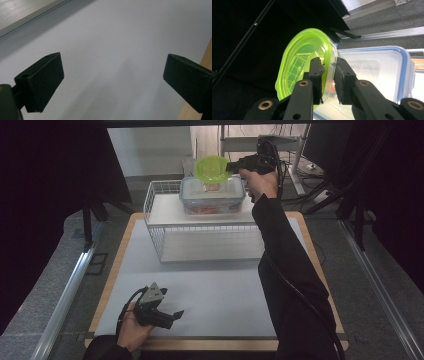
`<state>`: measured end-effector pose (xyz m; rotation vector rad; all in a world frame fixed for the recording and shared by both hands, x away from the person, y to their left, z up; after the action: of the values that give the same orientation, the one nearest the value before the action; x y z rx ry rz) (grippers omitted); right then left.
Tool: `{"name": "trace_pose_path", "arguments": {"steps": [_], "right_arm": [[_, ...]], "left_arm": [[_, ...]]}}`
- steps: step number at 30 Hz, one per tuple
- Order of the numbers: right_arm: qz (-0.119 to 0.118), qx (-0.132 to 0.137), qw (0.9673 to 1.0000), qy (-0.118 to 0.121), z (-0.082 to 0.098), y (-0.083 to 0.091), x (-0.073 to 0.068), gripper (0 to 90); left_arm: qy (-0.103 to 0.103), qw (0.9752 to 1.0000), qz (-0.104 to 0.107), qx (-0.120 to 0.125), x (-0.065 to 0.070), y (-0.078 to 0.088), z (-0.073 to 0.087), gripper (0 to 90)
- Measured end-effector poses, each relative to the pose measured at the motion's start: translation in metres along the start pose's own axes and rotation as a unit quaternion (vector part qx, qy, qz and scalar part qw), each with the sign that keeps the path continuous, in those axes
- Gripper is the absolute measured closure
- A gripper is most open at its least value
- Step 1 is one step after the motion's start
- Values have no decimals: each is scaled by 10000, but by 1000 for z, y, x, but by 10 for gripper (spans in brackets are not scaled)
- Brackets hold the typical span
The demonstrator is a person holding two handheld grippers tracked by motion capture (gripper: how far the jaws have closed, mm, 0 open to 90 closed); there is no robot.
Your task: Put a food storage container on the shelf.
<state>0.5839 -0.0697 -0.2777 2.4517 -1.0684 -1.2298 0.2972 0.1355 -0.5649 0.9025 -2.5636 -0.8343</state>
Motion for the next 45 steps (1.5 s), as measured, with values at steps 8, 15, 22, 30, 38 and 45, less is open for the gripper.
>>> {"name": "trace_pose_path", "arguments": {"steps": [8,15,22,30,38,45], "right_arm": [[64,29,10000,53,0,-5,2,709],[93,52,9998,162,0,-5,1,656],[-41,162,9986,502,1,1,1,515],[-267,181,9961,820,6,14,-1,401],[-276,69,9962,820,9,12,0,404],[-353,17,9962,799,13,0,-1,401]], "left_arm": [[-16,10000,15,-38,0,-1,1,29],[-11,10000,15,-36,0,-1,1,29],[-12,10000,6,-50,0,-1,1,29],[-15,10000,-11,-49,0,-1,1,29],[-22,10000,-16,-55,0,-1,1,29],[0,10000,2,-51,1,-2,1,29]]}}
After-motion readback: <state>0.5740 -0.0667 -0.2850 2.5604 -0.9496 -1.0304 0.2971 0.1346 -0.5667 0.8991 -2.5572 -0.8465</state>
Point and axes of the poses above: each handheld gripper's, and its own axes: y roughly backward along the jaws, z roughly out of its underside, x roughly to its right, the point moved 8 cm from there along -y, roughly forward along the jaws, and after that the axes turned 3 degrees about z, right-handed, at the moved point
